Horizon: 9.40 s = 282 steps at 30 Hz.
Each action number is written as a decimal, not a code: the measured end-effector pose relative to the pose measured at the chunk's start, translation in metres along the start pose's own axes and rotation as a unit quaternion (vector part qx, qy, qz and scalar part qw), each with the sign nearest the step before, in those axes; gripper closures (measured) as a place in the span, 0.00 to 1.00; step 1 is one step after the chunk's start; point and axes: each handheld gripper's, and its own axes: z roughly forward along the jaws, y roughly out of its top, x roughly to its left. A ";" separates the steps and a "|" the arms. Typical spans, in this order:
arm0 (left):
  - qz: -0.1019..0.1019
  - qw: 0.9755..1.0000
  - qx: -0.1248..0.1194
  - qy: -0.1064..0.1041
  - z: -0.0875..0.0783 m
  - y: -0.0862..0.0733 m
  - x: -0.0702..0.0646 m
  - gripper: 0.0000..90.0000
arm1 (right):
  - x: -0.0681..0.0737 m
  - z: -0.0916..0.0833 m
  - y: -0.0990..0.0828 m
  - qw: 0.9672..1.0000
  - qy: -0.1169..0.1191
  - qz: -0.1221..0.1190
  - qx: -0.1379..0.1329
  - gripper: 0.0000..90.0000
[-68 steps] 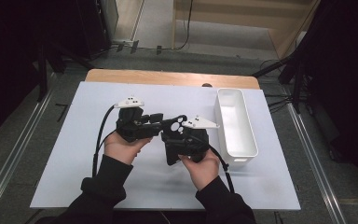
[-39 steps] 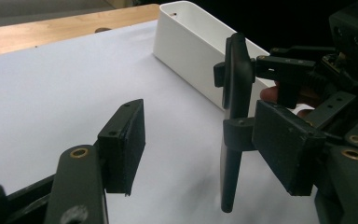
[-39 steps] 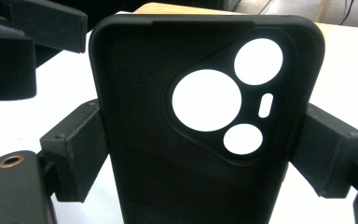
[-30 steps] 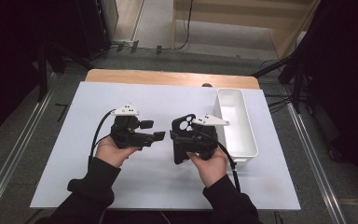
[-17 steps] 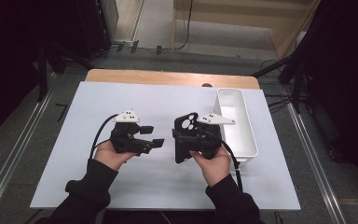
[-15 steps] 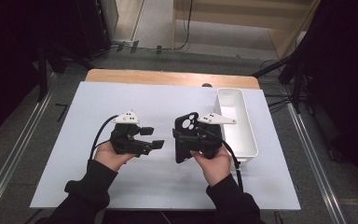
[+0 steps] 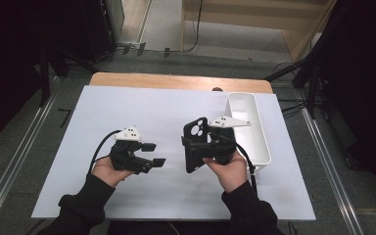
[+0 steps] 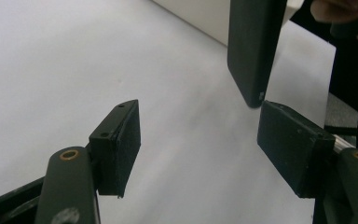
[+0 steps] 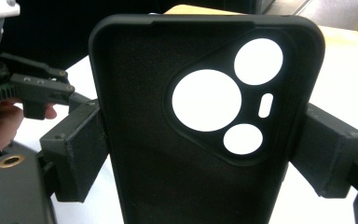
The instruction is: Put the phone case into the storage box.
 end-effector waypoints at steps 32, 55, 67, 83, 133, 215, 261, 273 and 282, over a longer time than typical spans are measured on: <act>-0.010 0.999 0.042 0.013 -0.019 -0.049 -0.001 0.34 | -0.015 -0.013 0.024 1.000 0.016 -0.012 -0.001 0.13; -0.039 0.998 0.030 0.042 -0.039 -0.066 0.002 0.33 | -0.039 -0.025 0.049 1.000 0.013 -0.012 -0.011 0.13; -0.039 0.998 0.030 0.041 -0.039 -0.064 0.004 0.33 | -0.055 -0.041 0.052 1.000 -0.003 0.000 -0.016 0.13; -0.042 0.998 0.034 0.042 -0.039 -0.065 0.005 0.33 | -0.081 -0.070 0.054 0.998 -0.049 0.023 -0.033 0.13; -0.057 0.997 0.024 0.042 -0.038 -0.066 0.008 0.33 | -0.147 -0.064 0.083 0.982 -0.167 0.073 -0.050 0.13; -0.056 0.997 0.026 0.036 -0.039 -0.066 0.008 0.33 | -0.210 0.024 0.091 0.962 -0.252 0.100 -0.043 0.13; -0.055 0.997 0.025 0.038 -0.038 -0.066 0.008 0.33 | -0.214 0.048 0.057 0.962 -0.254 0.099 -0.015 0.12; -0.055 0.998 0.024 0.037 -0.038 -0.066 0.008 0.33 | -0.215 0.050 0.056 0.964 -0.243 0.104 -0.007 0.10; -0.055 0.998 0.024 0.037 -0.039 -0.066 0.008 0.33 | -0.217 0.050 0.056 0.965 -0.238 0.107 -0.009 0.02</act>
